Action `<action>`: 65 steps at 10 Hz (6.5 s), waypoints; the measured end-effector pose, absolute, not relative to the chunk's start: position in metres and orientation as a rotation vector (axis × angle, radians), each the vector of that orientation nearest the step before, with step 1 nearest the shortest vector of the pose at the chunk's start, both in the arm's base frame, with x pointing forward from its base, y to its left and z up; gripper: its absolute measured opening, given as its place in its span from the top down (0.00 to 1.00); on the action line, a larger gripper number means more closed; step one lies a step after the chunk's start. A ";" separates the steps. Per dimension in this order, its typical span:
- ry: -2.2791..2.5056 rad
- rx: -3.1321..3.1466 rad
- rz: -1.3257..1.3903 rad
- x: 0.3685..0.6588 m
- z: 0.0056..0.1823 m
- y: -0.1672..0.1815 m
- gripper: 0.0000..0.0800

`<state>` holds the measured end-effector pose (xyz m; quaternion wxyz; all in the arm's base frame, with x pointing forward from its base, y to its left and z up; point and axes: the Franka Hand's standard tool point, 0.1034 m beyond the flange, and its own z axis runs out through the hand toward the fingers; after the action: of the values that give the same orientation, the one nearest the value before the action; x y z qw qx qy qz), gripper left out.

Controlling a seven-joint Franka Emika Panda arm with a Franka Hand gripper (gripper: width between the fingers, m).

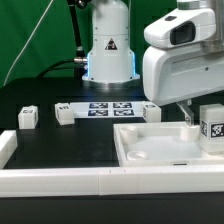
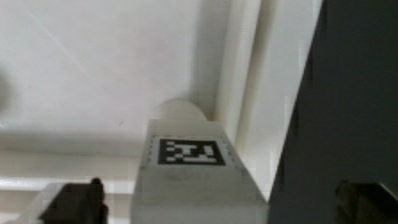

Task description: Assemble one leg

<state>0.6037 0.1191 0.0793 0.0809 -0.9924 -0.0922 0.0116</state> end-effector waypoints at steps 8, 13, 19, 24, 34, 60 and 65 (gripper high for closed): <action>0.195 -2.979 0.053 0.603 0.077 0.119 0.62; 1.187 -2.736 0.058 0.603 0.074 0.132 0.62; 1.422 -2.613 0.091 0.603 0.072 0.129 0.34; 0.496 -2.977 -0.002 0.603 0.071 0.123 0.19; -0.245 -3.085 -0.098 0.611 0.077 0.117 0.64; 0.929 -2.899 -0.078 0.609 0.072 0.123 0.19; 0.151 -3.098 -0.075 0.610 0.074 0.122 0.19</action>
Offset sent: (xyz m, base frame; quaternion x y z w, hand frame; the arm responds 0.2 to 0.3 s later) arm 0.0000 0.0000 0.0000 0.0000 0.0000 0.0000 1.0000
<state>0.6097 0.1221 0.0738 0.0196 -0.9983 0.0485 -0.0242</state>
